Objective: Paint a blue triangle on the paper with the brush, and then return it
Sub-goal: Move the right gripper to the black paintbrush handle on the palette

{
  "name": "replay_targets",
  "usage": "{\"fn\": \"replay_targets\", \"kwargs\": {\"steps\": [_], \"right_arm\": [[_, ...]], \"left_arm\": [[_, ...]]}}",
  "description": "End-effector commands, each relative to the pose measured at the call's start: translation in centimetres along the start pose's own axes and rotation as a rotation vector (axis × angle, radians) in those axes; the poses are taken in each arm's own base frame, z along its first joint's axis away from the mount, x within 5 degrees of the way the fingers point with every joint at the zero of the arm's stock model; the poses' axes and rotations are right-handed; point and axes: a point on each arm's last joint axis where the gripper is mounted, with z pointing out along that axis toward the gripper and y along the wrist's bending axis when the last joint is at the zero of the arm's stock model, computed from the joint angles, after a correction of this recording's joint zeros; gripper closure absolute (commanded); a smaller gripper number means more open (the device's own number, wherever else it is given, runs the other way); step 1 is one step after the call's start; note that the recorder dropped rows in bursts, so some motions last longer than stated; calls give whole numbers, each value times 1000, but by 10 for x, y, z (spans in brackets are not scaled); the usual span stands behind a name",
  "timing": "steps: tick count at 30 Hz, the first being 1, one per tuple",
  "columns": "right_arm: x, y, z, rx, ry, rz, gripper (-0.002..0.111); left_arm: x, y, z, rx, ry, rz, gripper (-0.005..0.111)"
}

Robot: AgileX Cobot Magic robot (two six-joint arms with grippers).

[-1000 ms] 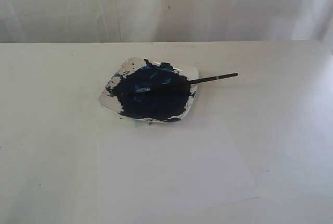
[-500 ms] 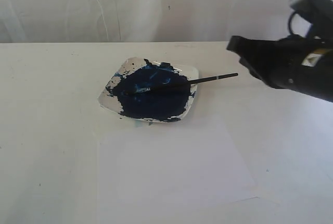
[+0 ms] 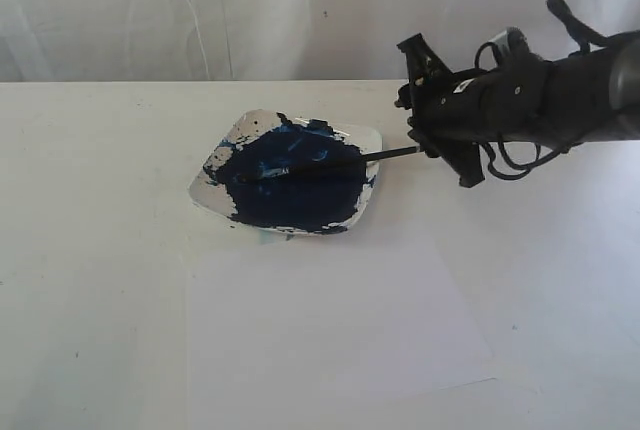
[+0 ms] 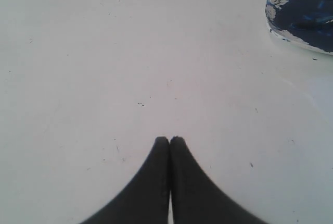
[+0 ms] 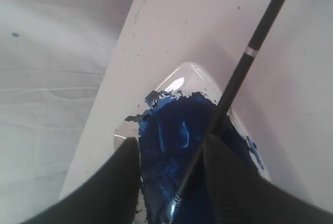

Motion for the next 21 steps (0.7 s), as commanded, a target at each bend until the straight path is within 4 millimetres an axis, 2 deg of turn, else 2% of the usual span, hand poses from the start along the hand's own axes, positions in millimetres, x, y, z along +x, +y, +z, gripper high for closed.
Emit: {"fn": "replay_targets", "kwargs": {"steps": [1,12,21], "right_arm": [[-1,-6,11,19,-5,143,61],[-1,-26,42,5,-70,257,61],[0,-25,64,5,-68,258,61]], "left_arm": [[1,-1,0,9,1,-6,107],[1,-1,0,9,1,-6,107],[1,-1,0,9,1,-6,107]]}}
